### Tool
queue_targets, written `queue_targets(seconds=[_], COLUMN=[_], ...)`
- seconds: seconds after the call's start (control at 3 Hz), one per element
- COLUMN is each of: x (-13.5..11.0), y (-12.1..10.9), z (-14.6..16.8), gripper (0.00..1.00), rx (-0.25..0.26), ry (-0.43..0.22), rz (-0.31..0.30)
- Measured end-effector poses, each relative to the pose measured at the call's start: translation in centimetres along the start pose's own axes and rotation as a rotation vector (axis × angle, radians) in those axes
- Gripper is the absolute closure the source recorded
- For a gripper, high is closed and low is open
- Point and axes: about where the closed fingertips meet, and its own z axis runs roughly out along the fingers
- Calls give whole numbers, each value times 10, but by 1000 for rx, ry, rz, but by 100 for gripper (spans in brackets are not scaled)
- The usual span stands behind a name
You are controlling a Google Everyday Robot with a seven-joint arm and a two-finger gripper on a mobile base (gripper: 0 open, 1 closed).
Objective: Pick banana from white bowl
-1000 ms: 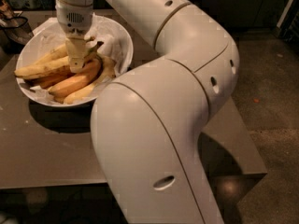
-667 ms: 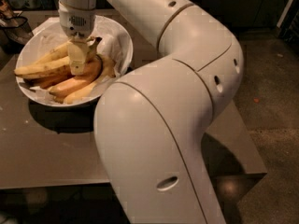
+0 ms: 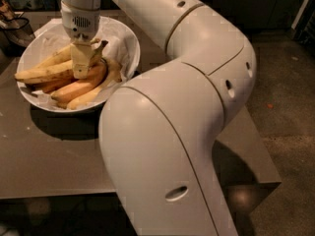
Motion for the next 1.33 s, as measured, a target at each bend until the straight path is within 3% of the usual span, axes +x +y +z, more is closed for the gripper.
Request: queue_targets(seconds=[0.33,1.0,1.33], x=[2,-8,-8], y=[0,-15,-5], z=[7,8,-10], gripper=[100,100,100], rx=[0,55,101], ry=[0,-43,-77], rz=[0,-2,5])
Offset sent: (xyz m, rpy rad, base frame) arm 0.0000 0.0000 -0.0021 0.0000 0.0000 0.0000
